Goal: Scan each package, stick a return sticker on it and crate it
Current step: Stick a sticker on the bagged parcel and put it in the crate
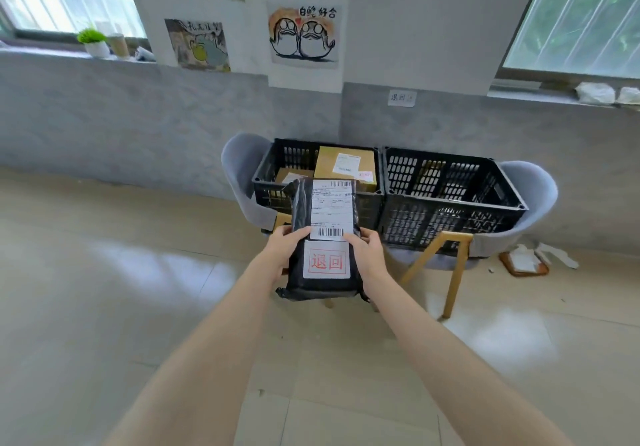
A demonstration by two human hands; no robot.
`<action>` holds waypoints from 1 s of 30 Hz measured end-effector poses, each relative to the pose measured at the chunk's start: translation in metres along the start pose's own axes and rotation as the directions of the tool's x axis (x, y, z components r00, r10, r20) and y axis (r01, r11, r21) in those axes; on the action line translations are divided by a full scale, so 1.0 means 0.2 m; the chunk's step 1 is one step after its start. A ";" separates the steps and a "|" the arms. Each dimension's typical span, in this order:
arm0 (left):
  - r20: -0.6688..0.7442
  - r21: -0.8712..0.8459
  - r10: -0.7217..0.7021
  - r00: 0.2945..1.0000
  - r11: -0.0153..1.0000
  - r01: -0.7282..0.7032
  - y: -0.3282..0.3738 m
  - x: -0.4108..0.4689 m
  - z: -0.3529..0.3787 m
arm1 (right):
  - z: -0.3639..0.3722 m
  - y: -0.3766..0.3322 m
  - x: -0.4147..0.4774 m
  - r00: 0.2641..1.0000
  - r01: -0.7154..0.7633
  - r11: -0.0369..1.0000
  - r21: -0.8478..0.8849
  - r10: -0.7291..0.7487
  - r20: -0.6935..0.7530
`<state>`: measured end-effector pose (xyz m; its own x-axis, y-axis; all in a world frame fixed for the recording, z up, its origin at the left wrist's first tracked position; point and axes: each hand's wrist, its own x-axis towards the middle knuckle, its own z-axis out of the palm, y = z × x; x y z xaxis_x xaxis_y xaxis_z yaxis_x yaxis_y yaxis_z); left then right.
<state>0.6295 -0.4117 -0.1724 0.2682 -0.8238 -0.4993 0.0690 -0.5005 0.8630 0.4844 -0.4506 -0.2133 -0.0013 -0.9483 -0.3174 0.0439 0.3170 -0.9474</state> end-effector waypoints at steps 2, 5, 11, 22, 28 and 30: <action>-0.014 -0.011 -0.009 1.000 1.000 0.009 0.05 0.11 -0.02 | 0.05 -0.03 0.11 1.000 -0.007 1.000 -0.011 0.007 0.012; -0.023 -0.022 -0.025 0.999 0.999 0.024 0.11 0.29 -0.05 | 0.12 -0.05 0.28 1.000 -0.019 1.000 -0.022 0.020 0.018; -0.021 -0.026 -0.043 0.999 0.999 0.042 0.25 0.71 -0.13 | 0.32 -0.11 0.64 0.999 -0.035 0.999 -0.025 0.035 -0.003; 0.047 -0.016 -0.067 0.997 0.998 0.068 0.67 1.56 -0.38 | 0.83 -0.31 1.34 0.994 -0.059 0.998 0.002 0.058 -0.088; 0.071 0.026 -0.113 0.991 0.993 0.111 0.80 1.91 -0.47 | 1.01 -0.38 1.64 0.989 -0.092 0.996 0.013 0.093 -0.111; 0.078 0.042 -0.126 0.989 0.991 0.123 0.83 2.01 -0.48 | 1.05 -0.39 1.73 0.987 -0.112 0.994 0.011 0.112 -0.115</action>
<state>0.8412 -0.7999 -0.2221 0.1820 -0.7721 -0.6089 0.0611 -0.6092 0.7907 0.6902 -0.8059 -0.2406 -0.1108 -0.8987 -0.4244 0.0546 0.4209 -0.9055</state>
